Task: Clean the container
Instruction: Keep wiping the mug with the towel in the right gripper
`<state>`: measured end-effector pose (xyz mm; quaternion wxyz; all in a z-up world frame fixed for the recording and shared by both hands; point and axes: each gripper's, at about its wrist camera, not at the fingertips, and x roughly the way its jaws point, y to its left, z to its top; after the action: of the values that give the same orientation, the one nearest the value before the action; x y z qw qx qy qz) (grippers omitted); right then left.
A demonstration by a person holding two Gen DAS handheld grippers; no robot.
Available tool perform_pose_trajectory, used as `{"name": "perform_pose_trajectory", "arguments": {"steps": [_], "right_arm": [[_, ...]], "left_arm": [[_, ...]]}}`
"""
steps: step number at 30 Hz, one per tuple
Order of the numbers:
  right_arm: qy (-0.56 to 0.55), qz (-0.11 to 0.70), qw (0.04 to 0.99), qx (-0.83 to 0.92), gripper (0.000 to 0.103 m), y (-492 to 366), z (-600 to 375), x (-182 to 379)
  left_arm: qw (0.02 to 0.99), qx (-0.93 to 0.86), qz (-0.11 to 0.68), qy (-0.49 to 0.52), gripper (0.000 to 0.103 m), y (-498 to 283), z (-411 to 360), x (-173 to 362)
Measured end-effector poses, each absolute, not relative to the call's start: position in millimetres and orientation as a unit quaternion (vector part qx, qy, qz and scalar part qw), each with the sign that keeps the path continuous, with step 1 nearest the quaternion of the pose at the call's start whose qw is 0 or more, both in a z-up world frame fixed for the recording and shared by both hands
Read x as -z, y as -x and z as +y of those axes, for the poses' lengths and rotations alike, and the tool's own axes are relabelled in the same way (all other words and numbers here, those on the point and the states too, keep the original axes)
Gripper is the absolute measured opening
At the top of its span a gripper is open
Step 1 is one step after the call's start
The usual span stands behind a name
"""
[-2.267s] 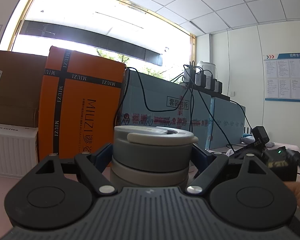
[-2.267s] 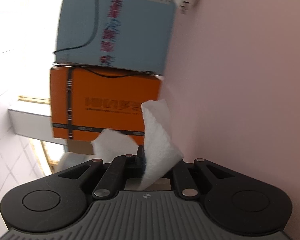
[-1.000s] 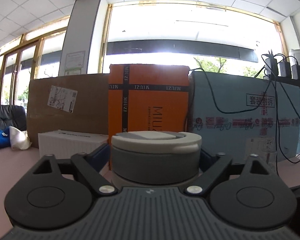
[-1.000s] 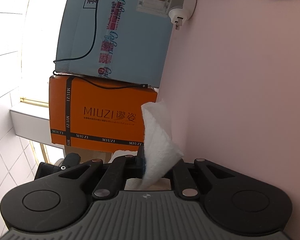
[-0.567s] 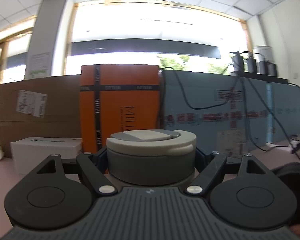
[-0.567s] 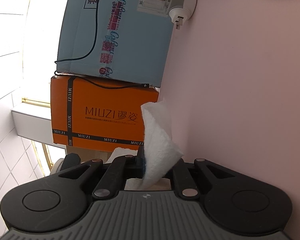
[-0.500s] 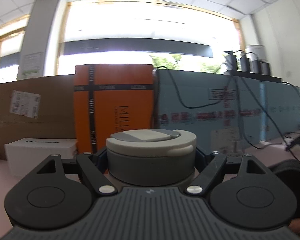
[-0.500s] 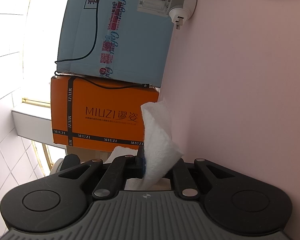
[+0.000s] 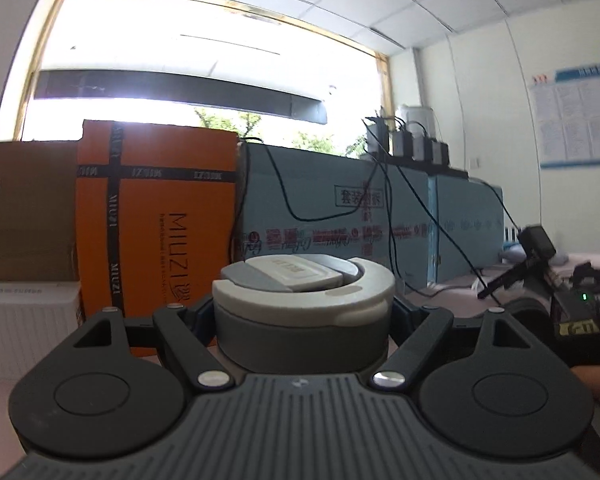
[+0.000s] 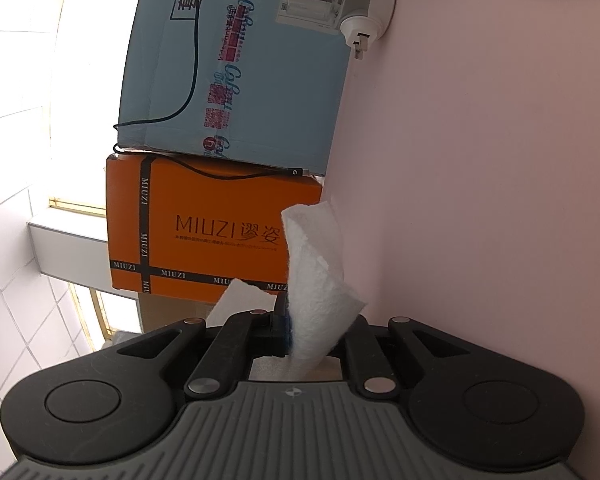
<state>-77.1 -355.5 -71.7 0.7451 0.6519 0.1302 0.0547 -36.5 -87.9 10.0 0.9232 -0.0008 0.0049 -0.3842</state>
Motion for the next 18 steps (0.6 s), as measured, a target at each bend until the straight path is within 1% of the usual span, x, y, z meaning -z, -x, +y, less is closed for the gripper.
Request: {"name": "perform_pose_trajectory", "arguments": {"steps": [4, 5, 11, 16, 18], "right_arm": [[-0.658, 0.122, 0.741, -0.051, 0.008, 79.6, -357.6, 71.2], [-0.662, 0.116, 0.739, -0.051, 0.008, 80.9, -359.0, 70.8], [-0.673, 0.069, 0.733, -0.066, 0.008, 88.3, -366.4, 57.1], [-0.682, 0.052, 0.725, -0.082, 0.008, 81.7, -366.3, 44.6], [-0.682, 0.051, 0.724, -0.089, 0.008, 76.5, -363.0, 39.8]], "left_arm": [[0.924, 0.382, 0.0, 0.007, 0.079, 37.4, -86.4, -8.2], [0.924, 0.382, -0.003, 0.003, 0.082, 38.7, -87.7, -7.4], [0.924, 0.382, -0.009, -0.017, 0.084, 43.3, -89.9, -4.0], [0.924, 0.382, -0.015, -0.007, 0.084, 44.0, -85.6, -4.9], [0.923, 0.384, -0.016, -0.006, 0.082, 44.0, -85.2, -4.8]]}}
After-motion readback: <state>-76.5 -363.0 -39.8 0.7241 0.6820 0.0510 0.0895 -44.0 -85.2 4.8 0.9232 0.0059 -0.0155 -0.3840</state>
